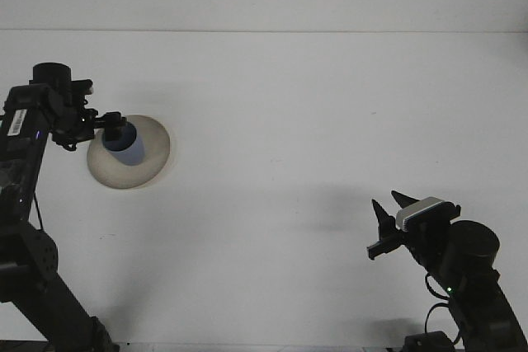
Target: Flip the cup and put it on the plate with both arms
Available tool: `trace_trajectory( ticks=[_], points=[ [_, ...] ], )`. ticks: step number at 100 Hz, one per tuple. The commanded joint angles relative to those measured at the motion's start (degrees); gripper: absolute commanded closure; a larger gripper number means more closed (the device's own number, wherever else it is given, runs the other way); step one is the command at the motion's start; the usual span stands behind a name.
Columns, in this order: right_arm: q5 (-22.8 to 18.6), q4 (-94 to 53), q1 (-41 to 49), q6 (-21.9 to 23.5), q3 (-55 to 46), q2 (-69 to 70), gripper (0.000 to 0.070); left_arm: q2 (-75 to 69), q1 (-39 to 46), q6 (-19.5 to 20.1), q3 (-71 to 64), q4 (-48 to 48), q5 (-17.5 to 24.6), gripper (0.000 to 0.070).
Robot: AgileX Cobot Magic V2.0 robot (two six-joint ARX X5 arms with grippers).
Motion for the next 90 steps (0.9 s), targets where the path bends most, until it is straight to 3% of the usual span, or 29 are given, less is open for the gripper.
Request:
trace_trajectory(
  ticks=[1,13,28,45,50,58,72,90],
  points=[
    [1.3,0.7,0.1,0.4,0.4,0.1,0.0412,-3.4,0.4,0.0,3.9,-1.2,0.4,0.0237],
    [5.6,0.8,0.0,-0.1,0.4,0.1,0.0412,-10.2,0.7,-1.4,6.0,-1.2,0.4,0.0239],
    [6.9,2.8,-0.6,1.0,0.4,0.1,0.0412,-20.3,0.7,-1.9,6.1,-1.6,0.4,0.0260],
    [11.8,4.9,-2.4,1.7,0.4,-0.4,0.0416,-31.1,0.6,-2.7,4.0,-2.5,0.4,0.0462],
    [12.3,5.9,-3.2,1.9,0.3,-0.8,0.0469,-34.8,0.6,-2.1,1.0,-1.0,0.4,0.0550],
    [12.4,8.1,-4.8,1.9,0.1,-1.7,0.0700,-41.5,0.5,1.1,-7.7,4.9,0.4,0.0700],
    [12.3,13.4,-7.1,3.0,-1.7,-3.8,0.0700,-54.7,0.5,1.6,-30.1,23.6,0.4,0.0685],
    [11.7,19.2,-9.1,4.2,-4.6,-6.8,0.0700,-72.7,0.5,-0.7,-59.5,46.7,0.0,0.0685]
  ],
)
